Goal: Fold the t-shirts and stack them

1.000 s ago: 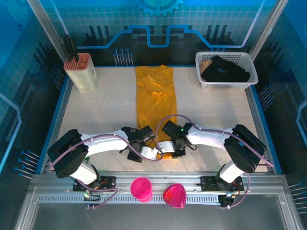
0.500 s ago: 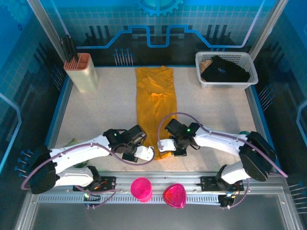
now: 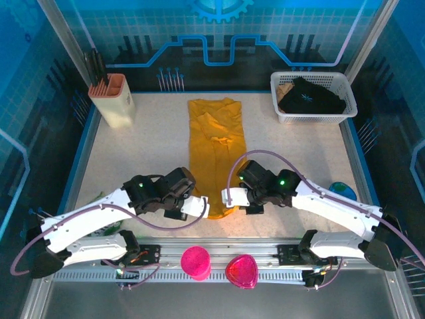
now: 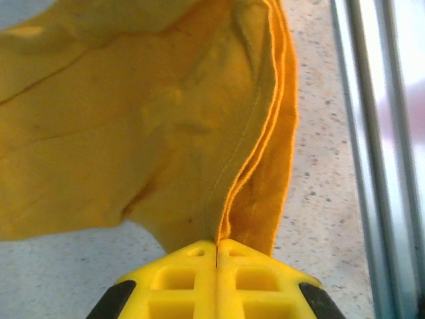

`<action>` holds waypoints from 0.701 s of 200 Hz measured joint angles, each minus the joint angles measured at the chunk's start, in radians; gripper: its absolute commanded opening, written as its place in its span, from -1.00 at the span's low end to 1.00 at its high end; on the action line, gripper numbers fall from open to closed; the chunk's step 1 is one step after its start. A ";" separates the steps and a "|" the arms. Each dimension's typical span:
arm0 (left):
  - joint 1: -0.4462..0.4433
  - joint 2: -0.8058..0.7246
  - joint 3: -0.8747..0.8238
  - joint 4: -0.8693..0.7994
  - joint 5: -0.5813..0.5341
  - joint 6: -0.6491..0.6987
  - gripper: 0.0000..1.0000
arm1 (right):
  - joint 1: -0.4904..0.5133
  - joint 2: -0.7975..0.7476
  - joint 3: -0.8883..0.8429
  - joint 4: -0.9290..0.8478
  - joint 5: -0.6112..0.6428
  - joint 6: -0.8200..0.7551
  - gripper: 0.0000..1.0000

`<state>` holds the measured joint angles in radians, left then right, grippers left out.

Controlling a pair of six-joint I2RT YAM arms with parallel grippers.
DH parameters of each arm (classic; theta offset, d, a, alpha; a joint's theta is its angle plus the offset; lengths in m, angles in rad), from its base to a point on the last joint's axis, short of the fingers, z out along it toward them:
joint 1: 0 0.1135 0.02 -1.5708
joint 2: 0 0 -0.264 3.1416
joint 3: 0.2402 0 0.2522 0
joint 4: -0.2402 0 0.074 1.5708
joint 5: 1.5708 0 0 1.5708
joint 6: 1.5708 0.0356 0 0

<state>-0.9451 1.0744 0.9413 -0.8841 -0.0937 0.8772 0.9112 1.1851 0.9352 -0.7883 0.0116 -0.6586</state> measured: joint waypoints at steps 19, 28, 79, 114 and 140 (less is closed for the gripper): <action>0.039 0.035 0.047 0.007 -0.032 -0.025 -1.00 | -0.037 0.016 0.024 0.026 0.038 0.024 -1.00; 0.064 0.058 0.071 0.028 -0.051 -0.036 -1.00 | -0.061 0.032 0.043 0.046 0.056 0.031 -1.00; 0.225 0.177 0.110 0.256 -0.173 -0.050 -0.91 | -0.215 0.143 0.127 0.197 0.119 0.073 -1.00; 0.315 0.286 0.141 0.379 -0.192 -0.053 -1.00 | -0.281 0.248 0.153 0.320 0.165 0.091 -1.00; 0.362 0.381 0.168 0.472 -0.199 -0.060 -1.00 | -0.315 0.353 0.180 0.409 0.195 0.106 -1.00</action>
<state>-0.5827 1.4559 1.1091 -0.4122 -0.2924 0.8177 0.5961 1.5379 1.1152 -0.3794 0.2070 -0.5522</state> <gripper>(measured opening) 0.054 0.070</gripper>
